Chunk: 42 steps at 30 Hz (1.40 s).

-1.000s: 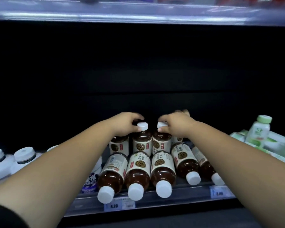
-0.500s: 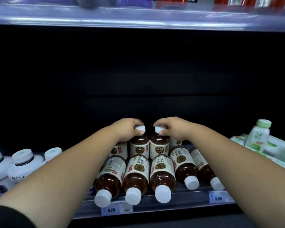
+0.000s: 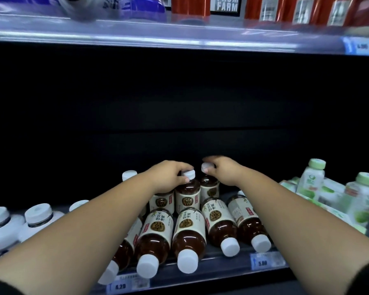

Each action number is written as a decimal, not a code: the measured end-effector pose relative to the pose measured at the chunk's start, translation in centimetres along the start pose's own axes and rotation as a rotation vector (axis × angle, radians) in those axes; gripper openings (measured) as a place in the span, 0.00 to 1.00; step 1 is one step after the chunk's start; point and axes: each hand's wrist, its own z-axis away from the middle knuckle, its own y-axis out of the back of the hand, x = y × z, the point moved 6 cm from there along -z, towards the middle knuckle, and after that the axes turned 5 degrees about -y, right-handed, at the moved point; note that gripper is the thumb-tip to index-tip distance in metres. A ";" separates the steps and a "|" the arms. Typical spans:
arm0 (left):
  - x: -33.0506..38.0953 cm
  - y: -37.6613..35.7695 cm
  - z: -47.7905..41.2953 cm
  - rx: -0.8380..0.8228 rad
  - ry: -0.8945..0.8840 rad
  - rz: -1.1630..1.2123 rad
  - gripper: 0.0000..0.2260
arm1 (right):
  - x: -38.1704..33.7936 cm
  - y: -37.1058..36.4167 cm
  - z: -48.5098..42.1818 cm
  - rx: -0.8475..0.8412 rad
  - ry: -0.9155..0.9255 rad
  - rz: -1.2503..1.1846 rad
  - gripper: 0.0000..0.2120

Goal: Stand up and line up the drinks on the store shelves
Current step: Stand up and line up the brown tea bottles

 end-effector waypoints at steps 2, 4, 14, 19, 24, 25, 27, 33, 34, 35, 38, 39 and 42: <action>-0.2 -0.2 0.0 0.000 0.006 -0.007 0.18 | 0.4 -0.1 -0.1 -0.011 -0.018 -0.037 0.24; -0.3 -0.2 0.1 0.007 0.012 -0.014 0.18 | 0.8 -0.1 0.0 -0.003 -0.027 -0.092 0.22; -0.6 -0.6 0.0 0.013 0.023 -0.049 0.21 | 1.4 0.0 0.4 -0.013 0.013 -0.076 0.17; -0.1 -0.1 1.1 -0.005 -0.007 -0.077 0.26 | 1.6 -0.1 0.5 -0.031 -0.008 -0.075 0.20; 1.2 2.8 6.4 -0.013 -0.074 -0.111 0.27 | -0.2 -0.4 3.2 0.031 0.028 0.080 0.34; 1.3 3.3 7.7 -0.016 -0.084 -0.131 0.27 | -1.3 -0.4 4.4 0.058 0.083 0.105 0.35; 1.3 3.9 10.9 -0.035 -0.088 -0.167 0.27 | -4.0 -1.3 7.2 0.058 0.227 0.115 0.35; 0.0 2.6 19.1 -0.101 -0.111 -0.269 0.33 | -10.3 -6.8 14.5 -0.144 0.484 0.158 0.34; -0.3 2.2 20.2 -0.119 -0.101 -0.299 0.33 | -11.0 -7.9 15.2 -0.169 0.522 0.188 0.34; -0.6 1.7 21.2 -0.139 -0.093 -0.331 0.33 | -11.6 -9.0 15.9 -0.187 0.565 0.223 0.34; -1.0 0.5 23.6 -0.158 -0.115 -0.455 0.34 | -12.7 -12.1 16.9 -0.227 0.646 0.338 0.36; -1.0 0.2 24.1 -0.155 -0.128 -0.500 0.35 | -12.9 -12.8 17.0 -0.223 0.651 0.383 0.37; -1.4 -0.7 24.8 -0.132 -0.179 -0.603 0.32 | -13.5 -13.8 16.9 -0.133 0.680 0.483 0.36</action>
